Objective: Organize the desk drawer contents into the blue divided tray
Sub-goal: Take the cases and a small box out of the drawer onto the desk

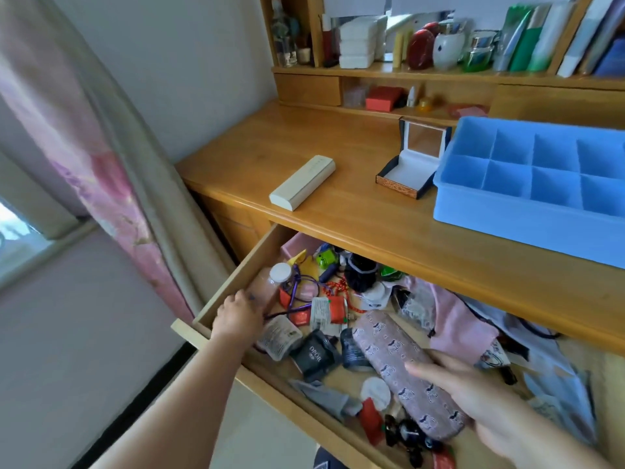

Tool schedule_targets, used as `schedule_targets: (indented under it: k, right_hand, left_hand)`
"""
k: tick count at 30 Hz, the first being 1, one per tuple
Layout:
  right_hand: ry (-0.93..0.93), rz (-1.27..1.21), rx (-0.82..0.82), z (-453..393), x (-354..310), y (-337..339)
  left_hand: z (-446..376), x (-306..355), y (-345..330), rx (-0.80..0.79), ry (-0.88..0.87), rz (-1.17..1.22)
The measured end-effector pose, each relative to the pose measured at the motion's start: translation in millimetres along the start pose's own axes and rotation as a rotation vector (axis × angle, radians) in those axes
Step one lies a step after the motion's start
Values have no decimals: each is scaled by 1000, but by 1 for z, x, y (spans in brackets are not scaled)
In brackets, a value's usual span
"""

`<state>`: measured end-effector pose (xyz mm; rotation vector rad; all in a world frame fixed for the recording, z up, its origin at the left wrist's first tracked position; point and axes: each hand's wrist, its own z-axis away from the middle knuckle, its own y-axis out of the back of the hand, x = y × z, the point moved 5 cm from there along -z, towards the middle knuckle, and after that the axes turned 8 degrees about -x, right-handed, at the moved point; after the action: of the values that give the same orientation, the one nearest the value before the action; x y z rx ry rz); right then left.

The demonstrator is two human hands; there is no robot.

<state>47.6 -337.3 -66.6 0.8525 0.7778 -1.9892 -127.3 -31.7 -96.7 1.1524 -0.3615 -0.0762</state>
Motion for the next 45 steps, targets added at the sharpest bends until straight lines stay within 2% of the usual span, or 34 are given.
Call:
schedule_targets:
  k: [6, 11, 13, 16, 19, 21, 25, 28, 30, 32, 34, 37, 39, 42, 45]
  right_hand:
    - [14, -35, -32, -15, -2, -2]
    - [26, 16, -77, -22, -9, -9]
    - [23, 3, -84, -26, -10, -11]
    - [31, 5, -102, -30, -17, -12]
    - [27, -47, -137, -32, -24, -11]
    - [25, -105, -193, -32, -31, -13]
    - [126, -210, -269, -32, -55, -19]
    - [226, -125, -182, -41, -85, -18]
    - [313, -62, -84, -51, -113, -12]
    - [411, 3, 15, -62, -140, -3]
    - [471, 86, 96, -74, -160, 8]
    - [475, 111, 130, -91, -167, 20]
    - [447, 111, 98, -99, -162, 23]
    - [458, 117, 56, -107, -159, 25]
    - [452, 114, 39, -111, -162, 25]
  left_hand:
    - [-28, 5, -10, -10, 72, -274]
    - [-27, 0, -12, -39, 75, -147]
    - [-21, 3, -1, 23, 3, -170]
    - [-3, 19, 32, 259, -220, -283]
    - [16, 29, 58, 306, -308, -270]
    - [21, 29, 74, 185, -274, -81]
    - [30, 33, 93, -172, -294, 393]
    - [38, 52, 97, -399, -350, 673]
    - [38, 74, 96, -462, -413, 798]
    - [31, 100, 99, -370, -481, 868]
    - [17, 125, 101, -163, -497, 802]
    - [-11, 157, 101, 179, -504, 422]
    - [-31, 172, 95, 338, -513, 177]
    - [-58, 188, 87, 510, -538, -1]
    - [-80, 203, 91, 561, -541, -81]
